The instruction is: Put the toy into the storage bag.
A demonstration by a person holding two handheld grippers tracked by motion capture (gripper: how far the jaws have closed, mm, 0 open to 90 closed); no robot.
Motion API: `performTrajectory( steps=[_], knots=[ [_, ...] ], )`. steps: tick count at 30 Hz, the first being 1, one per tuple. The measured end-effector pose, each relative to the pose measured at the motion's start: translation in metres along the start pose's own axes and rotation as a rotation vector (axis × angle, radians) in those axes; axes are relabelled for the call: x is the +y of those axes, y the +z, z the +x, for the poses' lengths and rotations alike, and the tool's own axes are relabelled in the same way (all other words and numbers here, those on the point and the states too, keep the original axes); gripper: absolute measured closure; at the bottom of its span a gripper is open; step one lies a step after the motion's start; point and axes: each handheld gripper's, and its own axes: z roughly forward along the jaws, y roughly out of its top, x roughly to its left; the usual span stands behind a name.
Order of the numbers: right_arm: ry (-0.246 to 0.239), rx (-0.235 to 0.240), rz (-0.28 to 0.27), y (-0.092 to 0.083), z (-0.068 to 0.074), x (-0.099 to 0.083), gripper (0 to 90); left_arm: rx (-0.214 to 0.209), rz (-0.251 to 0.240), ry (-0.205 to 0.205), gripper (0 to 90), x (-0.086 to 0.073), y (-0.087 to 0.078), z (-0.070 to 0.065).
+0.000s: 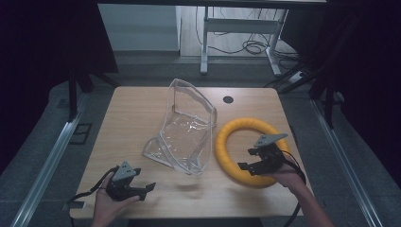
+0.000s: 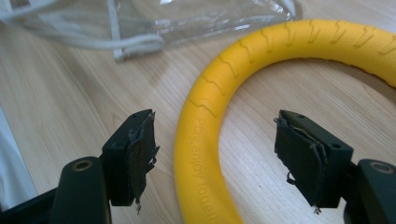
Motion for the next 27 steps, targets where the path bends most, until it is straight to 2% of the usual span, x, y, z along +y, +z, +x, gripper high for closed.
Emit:
performTrajectory(
  steps=[1,10,17,21,24,27],
  knots=[
    [-0.026,0.000,0.059,0.003,0.000,0.008,29.1,0.000,0.001,0.001,20.0,0.000,0.000,0.000],
    [-0.073,0.020,0.197,0.014,-0.002,0.023,28.5,-0.003,0.001,-0.002,20.0,0.000,0.001,0.000],
    [-0.093,0.032,0.326,0.036,-0.005,0.019,28.0,-0.007,0.002,-0.004,20.0,0.000,0.002,-0.001],
    [-0.113,0.025,0.385,0.048,-0.005,0.016,28.4,-0.010,0.005,-0.003,20.0,0.000,0.003,-0.001],
    [-0.129,0.015,0.451,0.059,-0.005,0.014,29.0,-0.013,0.007,-0.004,20.0,0.000,0.004,-0.001],
    [-0.138,0.041,0.487,0.067,-0.004,0.013,28.8,-0.012,0.007,-0.004,20.0,0.000,0.004,-0.001]
  ],
)
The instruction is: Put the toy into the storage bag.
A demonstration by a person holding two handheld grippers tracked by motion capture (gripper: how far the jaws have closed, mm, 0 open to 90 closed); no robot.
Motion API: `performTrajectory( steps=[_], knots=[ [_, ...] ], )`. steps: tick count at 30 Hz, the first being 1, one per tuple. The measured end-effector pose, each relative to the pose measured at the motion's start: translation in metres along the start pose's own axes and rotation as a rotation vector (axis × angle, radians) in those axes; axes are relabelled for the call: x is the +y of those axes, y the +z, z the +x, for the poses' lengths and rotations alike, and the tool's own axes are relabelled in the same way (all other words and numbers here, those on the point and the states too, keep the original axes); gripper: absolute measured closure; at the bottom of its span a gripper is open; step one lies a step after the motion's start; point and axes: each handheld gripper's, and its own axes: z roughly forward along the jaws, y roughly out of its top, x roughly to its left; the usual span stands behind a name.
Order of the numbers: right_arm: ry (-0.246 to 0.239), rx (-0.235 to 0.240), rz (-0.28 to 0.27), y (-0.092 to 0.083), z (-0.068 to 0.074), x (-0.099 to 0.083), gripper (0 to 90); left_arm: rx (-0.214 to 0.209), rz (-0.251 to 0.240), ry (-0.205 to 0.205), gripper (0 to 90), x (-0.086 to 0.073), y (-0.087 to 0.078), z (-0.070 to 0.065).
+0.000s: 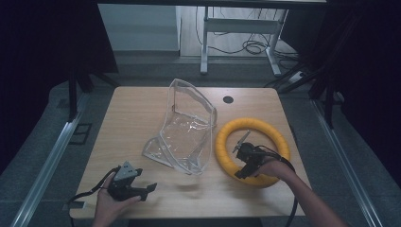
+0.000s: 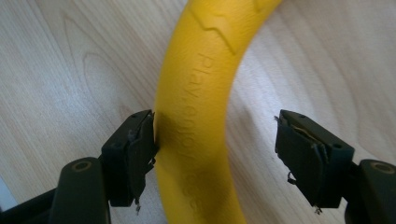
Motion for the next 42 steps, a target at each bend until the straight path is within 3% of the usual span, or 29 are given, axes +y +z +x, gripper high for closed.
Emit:
performTrajectory(
  steps=[5,8,18,25,31,37,42],
  knots=[
    [-0.036,-0.004,0.067,0.012,0.005,0.006,31.3,-0.002,0.001,0.001,20.0,0.000,0.001,0.000],
    [-0.034,-0.003,0.097,0.017,0.006,0.008,33.3,-0.003,0.002,0.002,20.0,0.000,0.001,0.000],
    [-0.044,0.046,0.142,0.027,0.007,0.013,47.5,-0.003,0.001,0.001,20.0,0.000,0.001,0.000],
    [-0.048,0.055,0.138,0.026,0.007,0.013,50.2,-0.002,-0.001,0.001,20.0,0.000,0.001,0.000],
    [-0.016,0.119,0.074,0.019,-0.001,0.008,50.8,0.001,-0.004,-0.003,20.0,0.000,0.001,0.000],
    [0.043,0.180,-0.090,-0.008,-0.013,-0.003,51.1,-0.002,-0.002,-0.002,20.0,0.000,0.003,-0.001],
    [0.069,0.197,-0.185,-0.024,-0.020,-0.009,51.2,-0.001,-0.004,-0.005,20.0,0.000,0.003,0.000]
  ],
)
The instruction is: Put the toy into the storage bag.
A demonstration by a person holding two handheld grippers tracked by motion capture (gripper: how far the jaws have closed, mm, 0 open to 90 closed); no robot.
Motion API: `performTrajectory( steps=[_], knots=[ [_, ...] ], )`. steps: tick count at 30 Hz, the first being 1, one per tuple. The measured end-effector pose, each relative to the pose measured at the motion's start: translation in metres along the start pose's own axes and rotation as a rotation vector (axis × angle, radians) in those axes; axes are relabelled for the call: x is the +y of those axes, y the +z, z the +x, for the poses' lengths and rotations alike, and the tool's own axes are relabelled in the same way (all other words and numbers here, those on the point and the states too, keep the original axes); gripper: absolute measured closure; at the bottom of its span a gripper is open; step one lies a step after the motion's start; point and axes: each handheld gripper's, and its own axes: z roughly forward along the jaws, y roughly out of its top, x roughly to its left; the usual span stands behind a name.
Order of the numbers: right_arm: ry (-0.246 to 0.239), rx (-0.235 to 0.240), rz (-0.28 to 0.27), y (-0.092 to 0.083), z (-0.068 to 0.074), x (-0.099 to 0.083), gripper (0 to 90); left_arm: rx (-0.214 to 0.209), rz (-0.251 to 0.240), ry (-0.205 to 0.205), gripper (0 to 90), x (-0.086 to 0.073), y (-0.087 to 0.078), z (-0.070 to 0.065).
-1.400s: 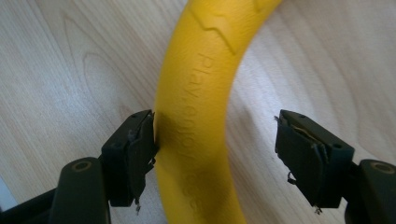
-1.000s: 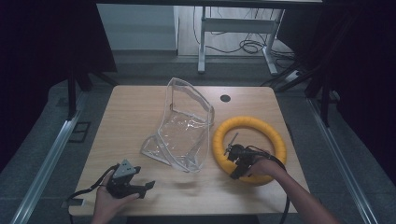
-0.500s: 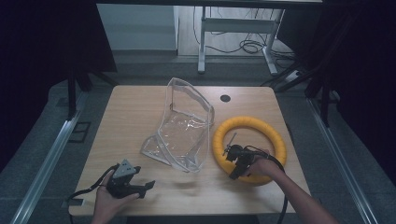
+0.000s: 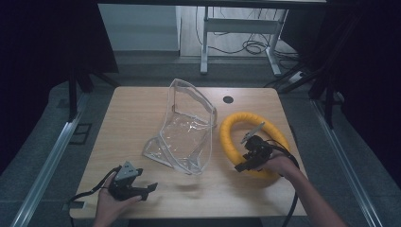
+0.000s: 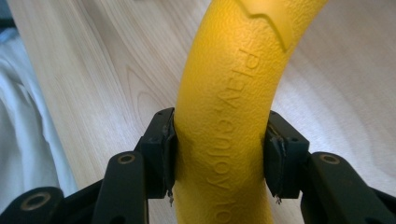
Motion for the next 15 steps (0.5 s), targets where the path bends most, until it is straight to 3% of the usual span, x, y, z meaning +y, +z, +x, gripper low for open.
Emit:
performTrajectory(
  steps=[7,15],
  knots=[
    [0.018,0.023,-0.131,-0.021,-0.004,-0.004,51.2,0.001,0.002,0.000,20.0,0.000,0.001,0.000],
    [0.022,0.017,-0.285,-0.050,-0.007,-0.008,51.2,0.003,0.005,0.001,20.0,0.000,0.001,0.000]
  ],
)
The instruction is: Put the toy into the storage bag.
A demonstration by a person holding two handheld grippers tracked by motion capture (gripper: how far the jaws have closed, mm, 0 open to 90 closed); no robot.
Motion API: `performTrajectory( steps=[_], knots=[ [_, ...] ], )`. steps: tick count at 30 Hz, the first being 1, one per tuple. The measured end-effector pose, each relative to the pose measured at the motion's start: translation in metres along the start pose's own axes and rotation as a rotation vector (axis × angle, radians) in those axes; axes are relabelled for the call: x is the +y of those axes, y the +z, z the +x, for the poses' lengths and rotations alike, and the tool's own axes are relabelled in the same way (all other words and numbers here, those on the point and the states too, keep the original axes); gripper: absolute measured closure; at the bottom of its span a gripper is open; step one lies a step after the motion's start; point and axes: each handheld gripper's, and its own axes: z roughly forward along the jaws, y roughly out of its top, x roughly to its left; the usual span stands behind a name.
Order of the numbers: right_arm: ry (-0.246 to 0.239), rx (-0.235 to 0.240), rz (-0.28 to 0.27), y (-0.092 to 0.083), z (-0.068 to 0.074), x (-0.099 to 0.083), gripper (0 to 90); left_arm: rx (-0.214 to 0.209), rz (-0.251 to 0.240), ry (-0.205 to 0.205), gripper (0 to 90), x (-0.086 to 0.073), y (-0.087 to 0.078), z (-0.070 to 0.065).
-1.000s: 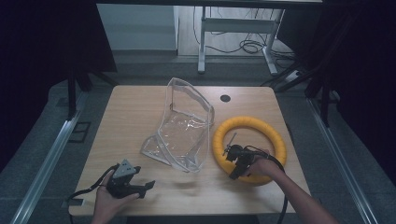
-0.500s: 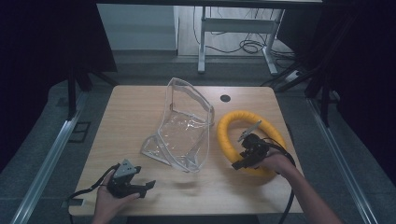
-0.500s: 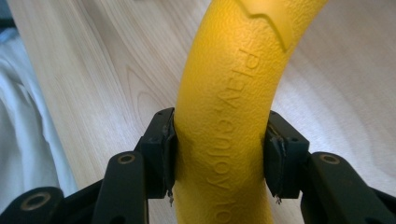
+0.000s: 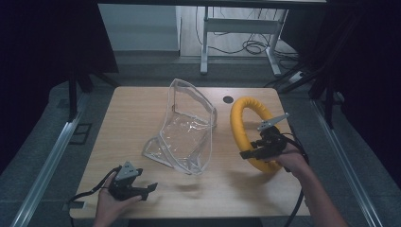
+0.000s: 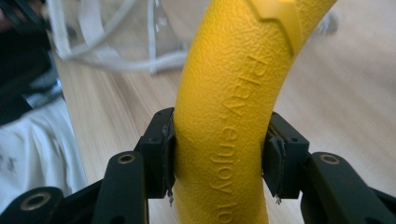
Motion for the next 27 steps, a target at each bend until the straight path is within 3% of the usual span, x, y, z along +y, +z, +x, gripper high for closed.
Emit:
performTrajectory(
  steps=[8,11,27],
  knots=[
    [0.023,0.024,-0.190,-0.027,-0.004,0.002,51.1,0.001,-0.003,-0.002,20.0,0.000,-0.001,0.000],
    [0.026,0.034,-0.238,-0.033,-0.003,0.004,51.0,0.001,-0.002,-0.001,20.0,0.000,0.000,0.000],
    [-0.001,0.044,-0.362,-0.040,0.009,0.014,50.7,0.002,0.002,0.003,20.0,0.000,0.000,0.000]
  ],
)
